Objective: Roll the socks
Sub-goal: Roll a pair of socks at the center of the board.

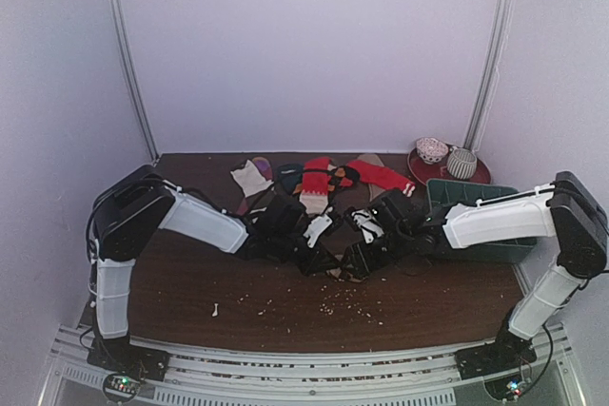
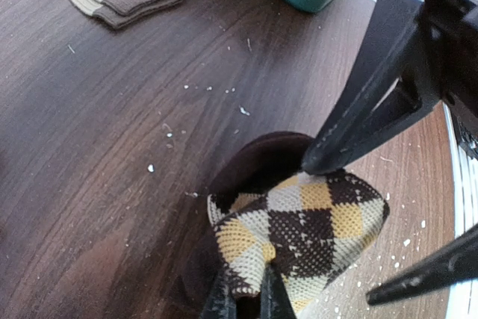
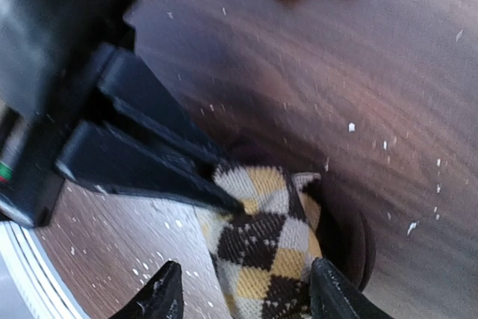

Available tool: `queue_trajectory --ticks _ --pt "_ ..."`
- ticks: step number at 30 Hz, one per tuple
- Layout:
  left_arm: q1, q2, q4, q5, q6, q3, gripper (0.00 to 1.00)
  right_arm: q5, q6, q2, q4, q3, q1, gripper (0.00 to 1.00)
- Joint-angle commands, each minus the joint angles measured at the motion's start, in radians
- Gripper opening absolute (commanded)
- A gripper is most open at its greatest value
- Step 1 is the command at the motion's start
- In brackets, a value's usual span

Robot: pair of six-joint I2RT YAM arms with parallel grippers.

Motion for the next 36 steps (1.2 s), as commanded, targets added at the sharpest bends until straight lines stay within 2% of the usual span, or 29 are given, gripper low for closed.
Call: queue_trajectory --ticks 1,6,10,13,16,19,24,29,30,34,36 --pt "0.000 0.109 -0.277 -0.133 0.030 -0.074 0.00 -0.032 -0.009 0.005 -0.074 0.015 -0.005 0.58" --pt "0.000 0.109 -0.278 -0.137 0.033 -0.074 0.00 -0.051 -0.003 0.012 -0.057 -0.014 -0.004 0.54" --pt "0.000 0.109 -0.278 -0.136 0.032 -0.076 0.00 -0.082 0.009 0.039 -0.027 -0.042 -0.005 0.46" --pt "0.000 0.109 -0.277 -0.135 0.032 -0.075 0.00 -0.094 0.037 0.047 0.029 -0.090 -0.004 0.44" --pt "0.000 0.102 -0.268 -0.133 0.036 -0.072 0.00 -0.094 0.066 0.062 0.085 -0.153 -0.005 0.39" --pt "-0.001 0.081 -0.256 -0.126 0.050 -0.068 0.00 -0.108 0.115 0.073 0.162 -0.215 -0.009 0.28" --pt "-0.022 0.017 -0.231 -0.137 0.083 -0.054 0.00 -0.174 0.222 0.069 0.351 -0.366 -0.059 0.17" --pt "-0.058 -0.012 -0.198 -0.139 0.137 -0.004 0.00 -0.293 0.321 0.137 0.568 -0.484 -0.107 0.15" --pt "-0.063 -0.024 -0.179 -0.139 0.144 -0.004 0.02 -0.312 0.331 0.152 0.595 -0.497 -0.111 0.15" --pt "-0.068 -0.097 -0.025 -0.111 0.172 -0.090 0.25 -0.350 0.330 0.173 0.630 -0.527 -0.129 0.15" --pt "-0.066 -0.155 0.074 -0.102 0.207 -0.165 0.40 -0.361 0.311 0.172 0.616 -0.526 -0.138 0.16"
